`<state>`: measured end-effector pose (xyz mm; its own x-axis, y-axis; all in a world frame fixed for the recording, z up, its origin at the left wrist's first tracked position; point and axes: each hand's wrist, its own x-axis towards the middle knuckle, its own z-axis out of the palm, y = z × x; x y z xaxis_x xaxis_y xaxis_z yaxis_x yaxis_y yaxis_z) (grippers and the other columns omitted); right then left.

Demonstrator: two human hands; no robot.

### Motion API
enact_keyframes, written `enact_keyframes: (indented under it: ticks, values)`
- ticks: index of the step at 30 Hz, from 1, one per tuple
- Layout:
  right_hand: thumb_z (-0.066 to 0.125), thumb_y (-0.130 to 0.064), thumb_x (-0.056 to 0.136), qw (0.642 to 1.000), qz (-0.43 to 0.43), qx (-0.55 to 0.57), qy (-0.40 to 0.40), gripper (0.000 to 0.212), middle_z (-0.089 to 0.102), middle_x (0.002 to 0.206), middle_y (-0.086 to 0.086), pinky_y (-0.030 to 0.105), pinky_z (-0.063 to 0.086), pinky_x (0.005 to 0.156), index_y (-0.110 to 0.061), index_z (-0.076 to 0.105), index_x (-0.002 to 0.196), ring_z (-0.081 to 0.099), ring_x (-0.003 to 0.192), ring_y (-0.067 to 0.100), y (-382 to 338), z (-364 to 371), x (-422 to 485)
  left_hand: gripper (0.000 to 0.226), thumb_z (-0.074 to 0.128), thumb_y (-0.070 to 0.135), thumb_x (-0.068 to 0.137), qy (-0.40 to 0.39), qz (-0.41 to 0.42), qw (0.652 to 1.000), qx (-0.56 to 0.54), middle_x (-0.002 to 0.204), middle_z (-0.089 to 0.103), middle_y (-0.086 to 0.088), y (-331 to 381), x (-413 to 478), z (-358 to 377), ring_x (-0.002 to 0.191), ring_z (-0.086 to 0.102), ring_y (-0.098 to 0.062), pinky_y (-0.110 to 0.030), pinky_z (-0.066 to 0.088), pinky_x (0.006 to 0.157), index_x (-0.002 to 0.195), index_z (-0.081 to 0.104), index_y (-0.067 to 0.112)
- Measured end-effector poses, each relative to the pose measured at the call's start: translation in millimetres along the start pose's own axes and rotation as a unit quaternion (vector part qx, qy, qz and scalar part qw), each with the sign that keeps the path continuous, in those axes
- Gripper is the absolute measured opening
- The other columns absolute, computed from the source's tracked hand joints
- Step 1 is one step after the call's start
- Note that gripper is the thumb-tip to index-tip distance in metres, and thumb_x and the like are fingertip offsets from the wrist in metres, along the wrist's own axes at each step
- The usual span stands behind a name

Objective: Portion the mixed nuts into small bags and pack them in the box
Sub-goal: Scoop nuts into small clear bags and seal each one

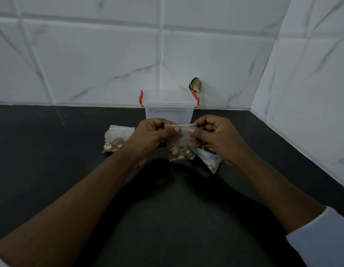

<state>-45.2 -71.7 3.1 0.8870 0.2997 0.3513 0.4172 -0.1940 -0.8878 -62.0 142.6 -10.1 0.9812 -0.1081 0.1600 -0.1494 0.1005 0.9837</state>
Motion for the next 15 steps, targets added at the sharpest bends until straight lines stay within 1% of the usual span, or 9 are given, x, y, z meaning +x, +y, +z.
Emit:
enact_keyframes:
  ticks: [3, 5, 8, 10, 12, 13, 15]
  values:
    - [0.067, -0.006, 0.098, 1.000, 0.016, 0.001, -0.001, 0.008, 0.075, 0.082, 0.020, 0.052, 0.062, 0.077, 0.000, 0.071, 0.099, 0.071, 0.070, 0.031, 2.5, -1.2, 0.7, 0.032, 0.078, 0.022, 0.074, 0.012, -0.002, 1.000, 0.009, 0.101, 0.076, -0.018, -0.1, 0.7, -1.7, 0.093, 0.074, -0.026, -0.033, 0.061, 0.079, 0.099, 0.074, 0.002]
    - [0.066, -0.006, 0.098, 1.000, 0.013, -0.010, 0.003, 0.008, 0.074, 0.082, 0.021, 0.057, 0.061, 0.078, 0.001, 0.071, 0.098, 0.070, 0.070, 0.034, 3.6, 0.0, 0.6, 0.035, 0.079, 0.023, 0.074, -0.003, -0.011, 1.000, 0.008, 0.100, 0.077, -0.016, 1.2, -0.3, -0.6, 0.093, 0.075, -0.025, -0.033, 0.061, 0.078, 0.100, 0.074, 0.001]
    - [0.065, -0.006, 0.099, 1.000, -0.002, -0.021, 0.007, 0.009, 0.073, 0.080, 0.021, 0.054, 0.063, 0.075, 0.001, 0.070, 0.096, 0.071, 0.071, 0.034, 2.9, 1.7, -0.6, 0.040, 0.080, 0.024, 0.073, -0.014, -0.018, 1.000, -0.004, 0.098, 0.077, -0.016, 1.7, -3.5, 4.7, 0.088, 0.075, -0.024, -0.034, 0.061, 0.076, 0.103, 0.073, -0.001]
    - [0.065, -0.006, 0.099, 1.000, -0.010, -0.027, 0.007, 0.010, 0.073, 0.078, 0.021, 0.048, 0.065, 0.071, 0.001, 0.070, 0.094, 0.072, 0.069, 0.032, 2.5, 2.7, -0.6, 0.030, 0.079, 0.021, 0.079, -0.007, -0.011, 1.000, -0.003, 0.094, 0.077, -0.015, -0.3, -3.6, 7.4, 0.086, 0.075, -0.022, -0.032, 0.061, 0.073, 0.099, 0.073, -0.001]
    - [0.064, -0.004, 0.099, 1.000, -0.012, -0.027, 0.011, 0.010, 0.073, 0.077, 0.021, 0.041, 0.064, 0.068, 0.003, 0.070, 0.093, 0.072, 0.068, 0.029, 2.1, 3.0, -0.1, 0.016, 0.075, 0.015, 0.087, 0.003, -0.003, 1.000, 0.012, 0.091, 0.077, -0.012, -3.1, -2.4, 8.0, 0.084, 0.075, -0.021, -0.032, 0.061, 0.074, 0.096, 0.074, 0.001]
    - [0.064, -0.003, 0.099, 1.000, -0.013, -0.026, 0.011, 0.010, 0.073, 0.077, 0.022, 0.041, 0.064, 0.068, 0.004, 0.069, 0.094, 0.072, 0.068, 0.029, 1.8, 2.7, 0.3, 0.013, 0.073, 0.014, 0.090, 0.008, 0.001, 1.000, 0.021, 0.090, 0.077, -0.012, -4.8, -1.1, 7.7, 0.085, 0.075, -0.022, -0.033, 0.061, 0.076, 0.094, 0.074, 0.002]
    - [0.065, -0.002, 0.098, 1.000, -0.010, -0.018, 0.000, 0.008, 0.072, 0.080, 0.023, 0.045, 0.065, 0.070, 0.005, 0.068, 0.096, 0.072, 0.070, 0.033, 1.3, 1.8, 0.6, 0.010, 0.073, 0.013, 0.092, 0.020, 0.013, 0.999, 0.042, 0.091, 0.077, -0.013, -6.8, -0.3, 7.2, 0.086, 0.074, -0.024, -0.037, 0.061, 0.081, 0.092, 0.075, 0.004]
